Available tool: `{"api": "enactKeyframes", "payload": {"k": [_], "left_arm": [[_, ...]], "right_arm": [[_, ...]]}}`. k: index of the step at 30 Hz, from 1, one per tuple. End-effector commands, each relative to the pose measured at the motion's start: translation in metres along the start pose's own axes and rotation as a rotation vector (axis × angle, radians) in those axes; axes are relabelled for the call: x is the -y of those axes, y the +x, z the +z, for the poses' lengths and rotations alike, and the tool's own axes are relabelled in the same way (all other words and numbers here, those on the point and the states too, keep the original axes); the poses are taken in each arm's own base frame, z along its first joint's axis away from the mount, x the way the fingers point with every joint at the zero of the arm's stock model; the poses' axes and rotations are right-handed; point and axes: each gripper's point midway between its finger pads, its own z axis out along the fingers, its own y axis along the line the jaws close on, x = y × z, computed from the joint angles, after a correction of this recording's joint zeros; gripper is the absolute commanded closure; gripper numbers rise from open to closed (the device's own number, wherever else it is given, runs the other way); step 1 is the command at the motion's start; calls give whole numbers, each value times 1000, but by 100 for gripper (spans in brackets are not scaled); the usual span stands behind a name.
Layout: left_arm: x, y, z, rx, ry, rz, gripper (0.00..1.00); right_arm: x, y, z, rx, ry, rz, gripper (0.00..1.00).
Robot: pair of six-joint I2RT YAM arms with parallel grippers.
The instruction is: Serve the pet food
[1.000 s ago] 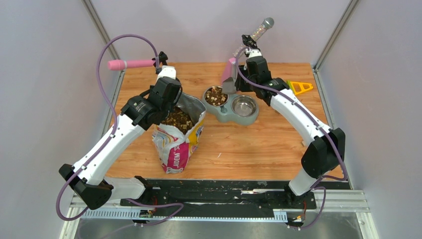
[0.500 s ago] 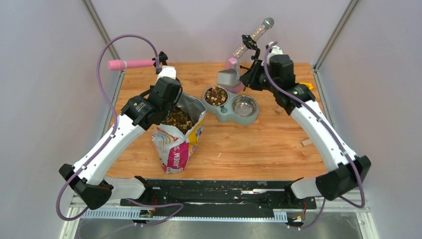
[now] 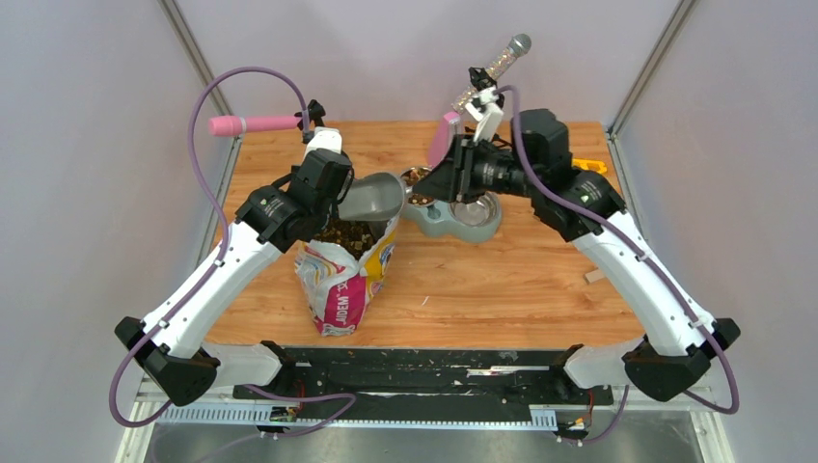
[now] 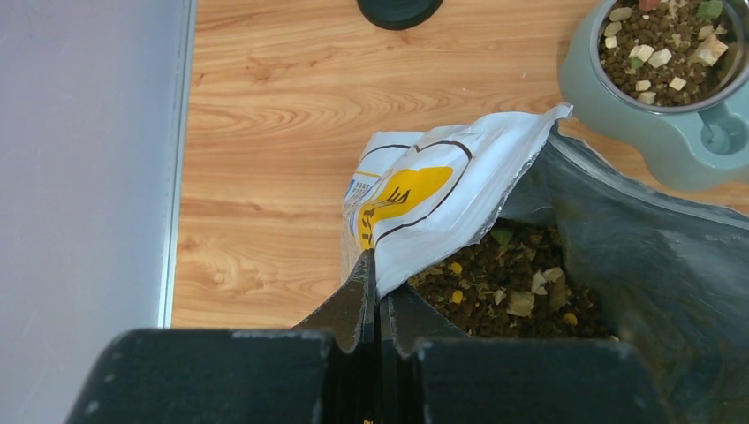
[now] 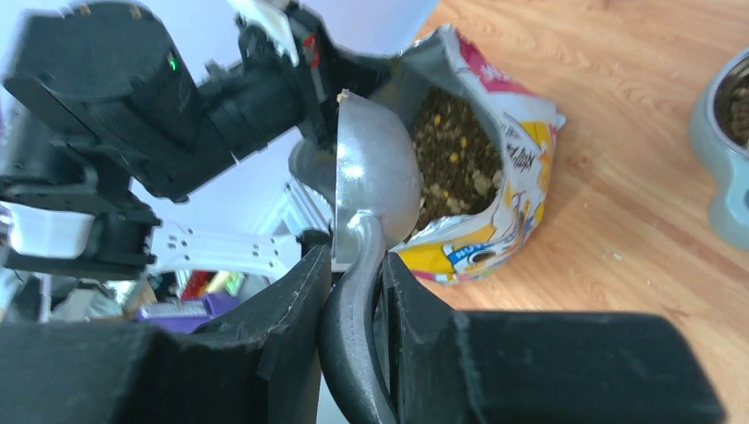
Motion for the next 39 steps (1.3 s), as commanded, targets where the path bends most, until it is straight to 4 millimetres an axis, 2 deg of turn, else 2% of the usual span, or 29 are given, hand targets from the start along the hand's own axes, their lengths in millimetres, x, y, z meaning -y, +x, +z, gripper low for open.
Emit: {"api": "enactKeyframes", "payload": {"k": [1, 8, 16, 21, 24, 28, 31, 34, 36, 39], "left_arm": [[-4, -40, -13, 138, 8, -126, 100], [-6, -43, -19, 155, 23, -137, 100], [-6, -44, -21, 161, 36, -143, 100], [-8, -45, -23, 169, 32, -144, 100], [-7, -45, -23, 170, 35, -145, 100], [-7, -45, -22, 168, 31, -141, 100], [-7, -44, -21, 165, 26, -140, 100], [-6, -44, -21, 163, 34, -143, 100], [-4, -44, -21, 162, 40, -143, 100], [-3, -45, -22, 162, 50, -148, 100]], "right_arm": [[-2, 7, 3, -19, 150, -69, 100], [17, 21, 23, -94, 327, -105, 100], [47, 39, 66, -224, 525, -182, 100], [80, 64, 77, -310, 649, -207, 100], [92, 84, 89, -365, 655, -182, 100], [91, 126, 122, -466, 514, -116, 100], [92, 148, 140, -513, 451, -65, 100], [92, 158, 152, -529, 414, -29, 100], [84, 163, 158, -533, 360, -2, 100], [64, 158, 160, -513, 265, 33, 100]]}}
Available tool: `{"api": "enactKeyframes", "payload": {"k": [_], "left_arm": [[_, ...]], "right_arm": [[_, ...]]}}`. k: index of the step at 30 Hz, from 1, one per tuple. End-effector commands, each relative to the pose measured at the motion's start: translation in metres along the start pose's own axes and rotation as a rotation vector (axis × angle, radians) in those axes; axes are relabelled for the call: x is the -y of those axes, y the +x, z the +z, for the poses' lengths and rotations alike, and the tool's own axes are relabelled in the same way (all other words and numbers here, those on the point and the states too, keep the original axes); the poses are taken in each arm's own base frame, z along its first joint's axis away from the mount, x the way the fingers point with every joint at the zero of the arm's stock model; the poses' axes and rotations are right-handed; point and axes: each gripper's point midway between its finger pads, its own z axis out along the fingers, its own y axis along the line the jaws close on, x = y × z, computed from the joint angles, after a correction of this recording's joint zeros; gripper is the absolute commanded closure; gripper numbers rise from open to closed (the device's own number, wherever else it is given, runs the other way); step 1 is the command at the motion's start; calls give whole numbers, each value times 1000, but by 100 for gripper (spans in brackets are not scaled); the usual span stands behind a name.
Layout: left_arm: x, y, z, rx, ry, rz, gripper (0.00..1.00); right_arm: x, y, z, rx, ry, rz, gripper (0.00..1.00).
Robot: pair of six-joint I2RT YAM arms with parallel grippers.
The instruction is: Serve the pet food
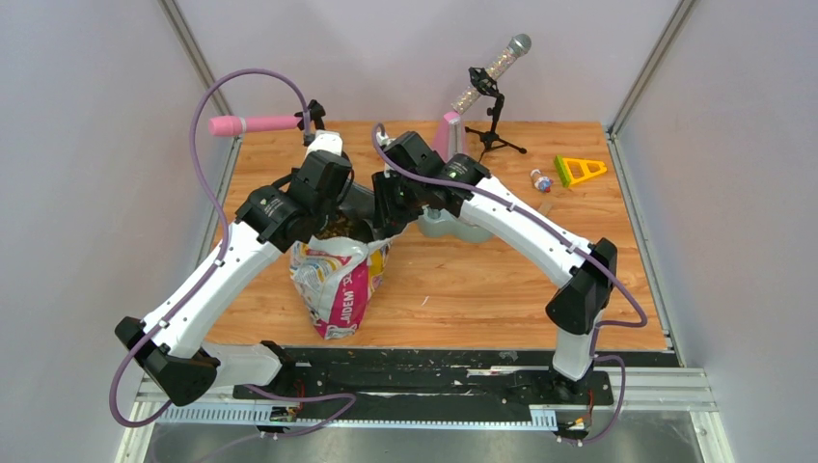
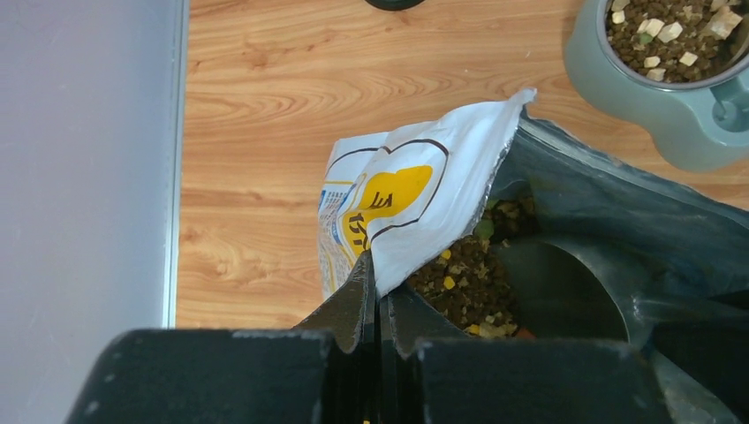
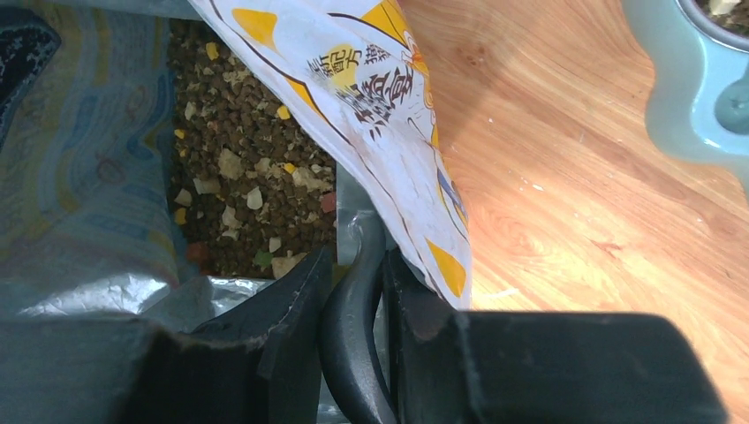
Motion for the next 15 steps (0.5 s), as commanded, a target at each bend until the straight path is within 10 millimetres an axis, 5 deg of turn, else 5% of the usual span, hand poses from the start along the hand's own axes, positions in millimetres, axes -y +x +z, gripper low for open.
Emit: {"api": "enactKeyframes", "payload": {"k": [1, 7, 15], "left_arm": [[-5, -51, -22, 190, 37, -162, 100], [-6, -51, -24, 194, 35, -165, 100], [-8, -52, -26, 200, 35, -173, 100]], "right_arm": [[-41, 20, 23, -84, -212, 65, 100], [-70, 3, -23, -47, -499, 189, 100], [-74, -9, -69, 48, -621, 268, 100]]}}
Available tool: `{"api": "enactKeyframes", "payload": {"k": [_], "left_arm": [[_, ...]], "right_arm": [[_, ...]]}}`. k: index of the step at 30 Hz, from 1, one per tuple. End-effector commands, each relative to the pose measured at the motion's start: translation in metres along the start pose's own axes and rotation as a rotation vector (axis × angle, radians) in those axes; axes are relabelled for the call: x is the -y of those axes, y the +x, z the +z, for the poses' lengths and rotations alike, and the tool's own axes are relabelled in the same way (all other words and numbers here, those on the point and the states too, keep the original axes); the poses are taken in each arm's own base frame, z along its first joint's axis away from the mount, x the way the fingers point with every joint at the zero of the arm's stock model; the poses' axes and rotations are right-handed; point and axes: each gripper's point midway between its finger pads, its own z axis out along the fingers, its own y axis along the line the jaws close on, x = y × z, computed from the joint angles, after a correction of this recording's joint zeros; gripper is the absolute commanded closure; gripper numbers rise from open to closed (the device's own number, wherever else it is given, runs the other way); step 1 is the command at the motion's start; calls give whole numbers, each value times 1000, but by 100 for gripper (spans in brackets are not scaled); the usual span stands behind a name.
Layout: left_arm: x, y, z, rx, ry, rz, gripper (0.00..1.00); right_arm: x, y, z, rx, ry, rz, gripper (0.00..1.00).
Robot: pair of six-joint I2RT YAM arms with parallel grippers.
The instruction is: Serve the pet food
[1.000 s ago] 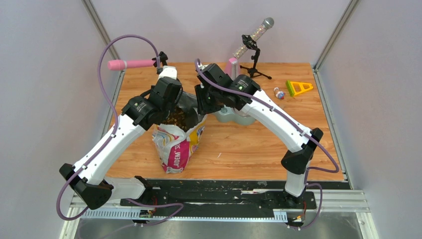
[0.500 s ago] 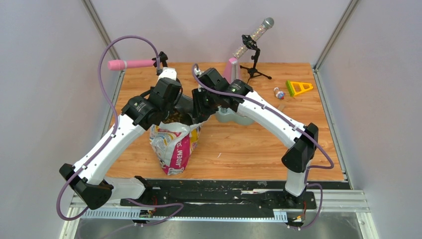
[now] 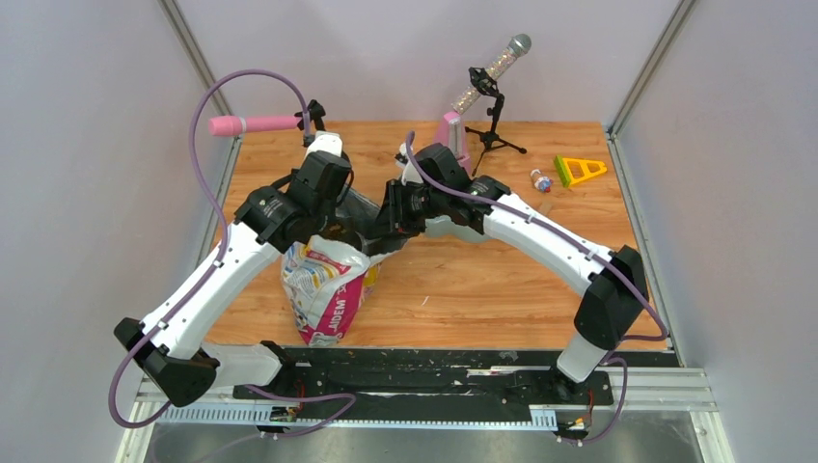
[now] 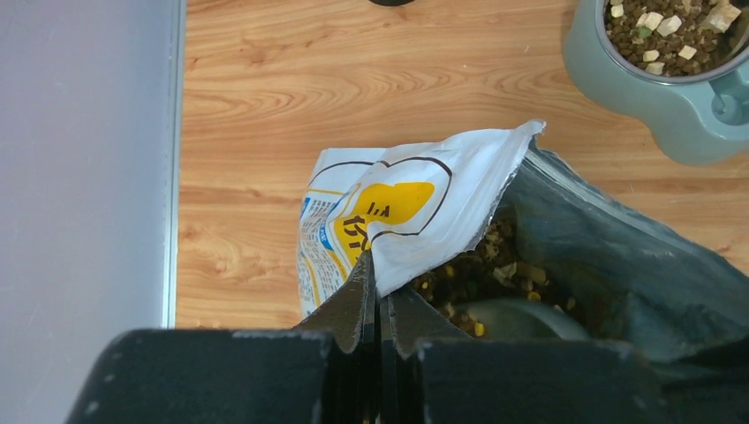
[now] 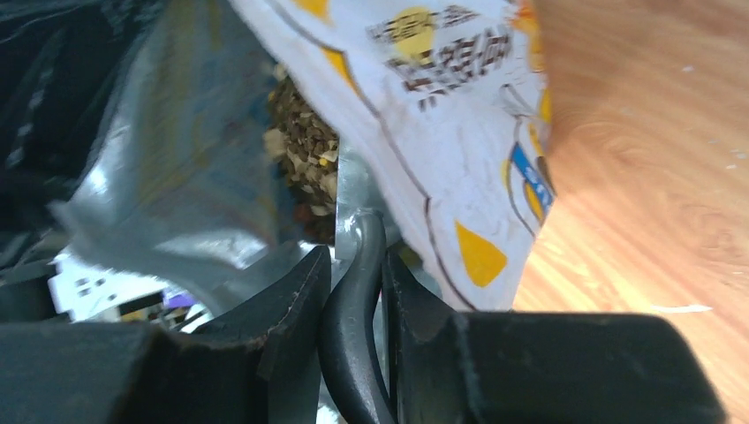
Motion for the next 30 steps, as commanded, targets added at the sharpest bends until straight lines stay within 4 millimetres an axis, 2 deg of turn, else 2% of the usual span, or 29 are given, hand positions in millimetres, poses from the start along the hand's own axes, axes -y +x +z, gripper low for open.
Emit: {"api": "enactKeyframes", "payload": {"k": [1, 5, 14, 19, 24, 30], "left_arm": [[-7, -55, -25, 214, 34, -179, 100], [-7, -55, -25, 215, 33, -176, 100], [-5, -57, -28, 226, 61, -187, 100], [-5, -58, -31, 237, 74, -195, 100], [-5, -58, -31, 241, 77, -194, 100], [-5, -58, -31, 243, 75, -200, 100]], "right_arm": [[-80, -7, -53, 60, -292, -21, 100], [-79, -16, -76, 152, -280, -16, 100], [-62, -31, -125, 361, -287, 45, 100], [-58, -31, -135, 409, -295, 63, 100], [-51, -32, -137, 416, -310, 110, 100], [-37, -24, -139, 410, -376, 163, 100]]}}
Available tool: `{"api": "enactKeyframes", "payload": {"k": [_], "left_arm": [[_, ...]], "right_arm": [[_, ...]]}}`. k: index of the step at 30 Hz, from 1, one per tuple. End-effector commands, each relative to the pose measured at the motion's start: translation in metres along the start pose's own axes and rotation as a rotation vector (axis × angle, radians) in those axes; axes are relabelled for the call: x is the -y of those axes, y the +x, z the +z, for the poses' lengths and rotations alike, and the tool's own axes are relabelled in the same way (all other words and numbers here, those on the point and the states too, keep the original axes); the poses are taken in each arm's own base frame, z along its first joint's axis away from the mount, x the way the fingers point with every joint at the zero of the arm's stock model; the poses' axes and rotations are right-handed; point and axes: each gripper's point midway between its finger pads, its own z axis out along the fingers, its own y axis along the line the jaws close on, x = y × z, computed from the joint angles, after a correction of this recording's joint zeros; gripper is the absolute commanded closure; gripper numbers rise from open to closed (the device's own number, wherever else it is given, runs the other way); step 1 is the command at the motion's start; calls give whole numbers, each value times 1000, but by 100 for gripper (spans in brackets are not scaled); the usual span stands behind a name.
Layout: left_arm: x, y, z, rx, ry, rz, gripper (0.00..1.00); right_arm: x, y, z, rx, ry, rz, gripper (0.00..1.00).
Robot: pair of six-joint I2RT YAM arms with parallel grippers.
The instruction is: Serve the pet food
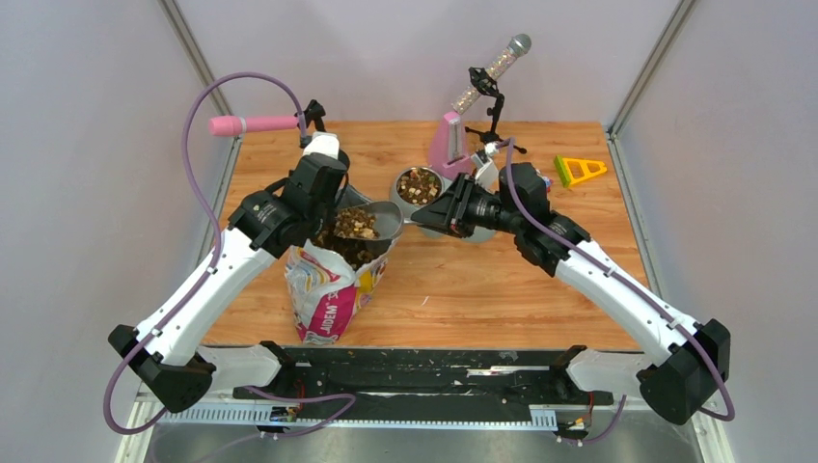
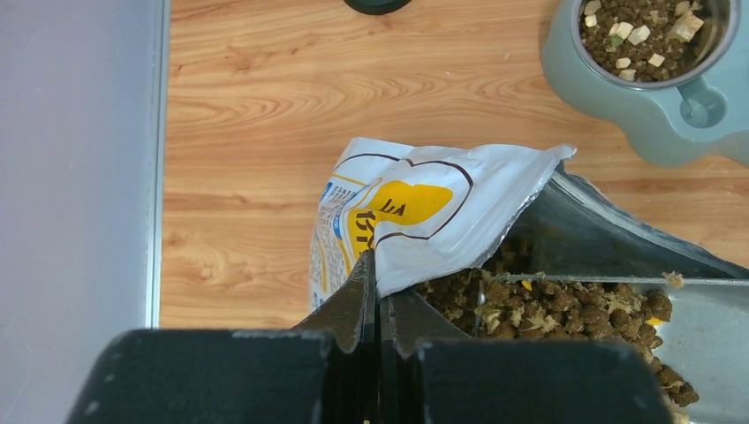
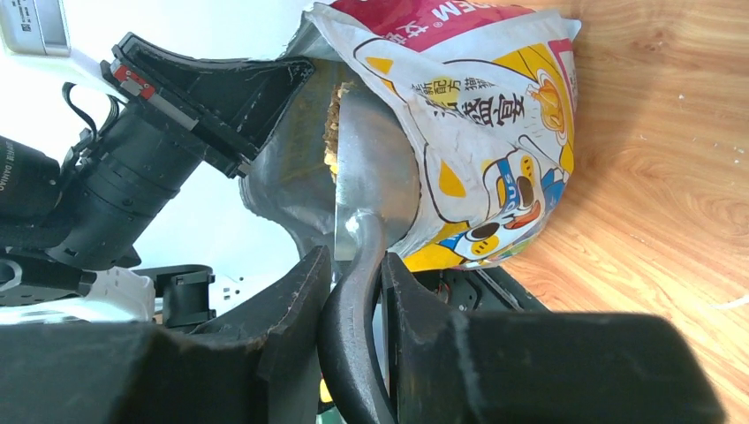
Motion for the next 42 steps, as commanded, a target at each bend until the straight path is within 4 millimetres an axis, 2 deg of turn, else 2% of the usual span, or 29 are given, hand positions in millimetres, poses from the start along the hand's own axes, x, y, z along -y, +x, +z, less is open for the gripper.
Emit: {"api": "enactKeyframes", "payload": {"k": [1, 7, 14, 23, 28, 33, 42], "left_arm": [[-4, -57, -24, 222, 46, -175, 100], [1, -57, -24, 219, 68, -177, 100], [1, -56, -25, 221, 72, -181, 100], [-1, -58, -27, 230, 70, -187, 100], [-5, -58, -26, 236, 46, -189, 100], [-6, -57, -23, 232, 31, -179, 100], [-3, -55, -19, 220, 29, -171, 100]], "right_arm": [[-29, -10, -21, 46, -167, 14, 100], [-18, -4, -34, 38, -251, 56, 100], [-9, -5, -42, 115, -346, 123, 100], [-2, -5, -40, 85, -373, 160, 100], [-5, -13, -43, 98, -342, 172, 100], [-14, -24, -56, 153, -320, 146, 100], [-29, -27, -70, 151, -374, 113, 100]]}}
